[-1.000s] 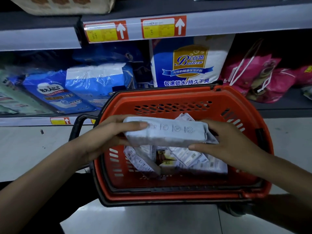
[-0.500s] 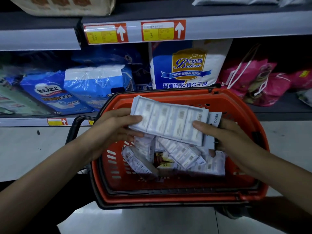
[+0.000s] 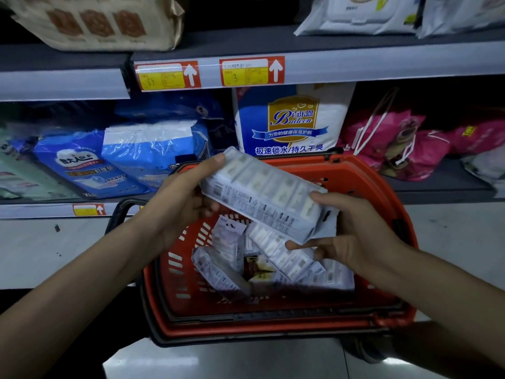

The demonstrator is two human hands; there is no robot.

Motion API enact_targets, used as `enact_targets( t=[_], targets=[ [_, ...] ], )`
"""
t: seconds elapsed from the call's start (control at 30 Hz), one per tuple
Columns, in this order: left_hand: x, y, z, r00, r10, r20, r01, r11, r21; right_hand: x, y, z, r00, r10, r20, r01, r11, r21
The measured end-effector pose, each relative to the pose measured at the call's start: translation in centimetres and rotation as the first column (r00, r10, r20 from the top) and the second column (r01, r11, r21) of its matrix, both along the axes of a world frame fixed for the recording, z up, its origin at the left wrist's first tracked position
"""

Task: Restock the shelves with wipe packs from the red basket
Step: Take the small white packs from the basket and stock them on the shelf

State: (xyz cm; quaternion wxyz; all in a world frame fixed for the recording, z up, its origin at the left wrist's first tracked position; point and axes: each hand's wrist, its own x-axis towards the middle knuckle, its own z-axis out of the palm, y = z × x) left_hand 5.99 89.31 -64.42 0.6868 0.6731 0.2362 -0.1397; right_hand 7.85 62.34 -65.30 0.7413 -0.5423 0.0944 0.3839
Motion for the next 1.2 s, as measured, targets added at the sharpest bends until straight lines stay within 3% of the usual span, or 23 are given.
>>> enact_targets(
  t=[0.17, 0.33, 0.43, 0.53, 0.63, 0.7, 0.87, 1.03, 1.2],
  targets=[
    [0.5, -0.2, 0.6, 0.983, 0.176, -0.06, -0.184, 0.964, -0.193, 0.1, 0.6, 0.0, 0.987, -0.151, 0.059, 0.151, 0.989, 0.009],
    [0.8, -1.1, 1.2, 0.956, 0.279, -0.089, -0.292, 0.9, -0.323, -0.6, 1.1, 0.5, 0.896, -0.129, 0.425, 0.173, 0.983, -0.065],
    [0.8, -1.6, 2.0, 0.958, 0.281, -0.064, -0.284, 0.881, -0.377, -1.2, 1.4, 1.0, 0.685, 0.019, 0.728, 0.209, 0.952, -0.222],
    [1.0, -1.8, 2.8, 0.962, 0.274, -0.025, -0.257, 0.862, -0.437, -1.5, 1.6, 1.0, 0.307, 0.305, 0.902, 0.28, 0.876, -0.392],
    [1.0, -1.8, 3.4, 0.967, 0.252, 0.04, -0.202, 0.852, -0.482, -1.1, 1.3, 0.7, -0.09, 0.564, 0.821, 0.417, 0.77, -0.484],
    [1.0, -1.7, 3.7, 0.967, 0.246, 0.065, -0.181, 0.843, -0.506, -0.7, 1.1, 0.4, -0.224, 0.634, 0.74, 0.497, 0.728, -0.473],
    [0.6, -1.9, 5.3, 0.968, 0.245, 0.061, -0.172, 0.818, -0.549, -0.5, 0.9, 1.4, -0.372, 0.654, 0.659, 0.585, 0.716, -0.381],
    [0.1, -2.1, 6.7, 0.961, 0.26, 0.093, -0.157, 0.792, -0.589, -0.1, 0.3, 2.7, -0.429, 0.675, 0.601, 0.604, 0.709, -0.364],
    [-0.1, -2.1, 8.6, 0.942, 0.291, 0.167, -0.122, 0.76, -0.638, 0.4, -0.4, 5.4, -0.551, 0.694, 0.462, 0.637, 0.708, -0.304]
  ],
)
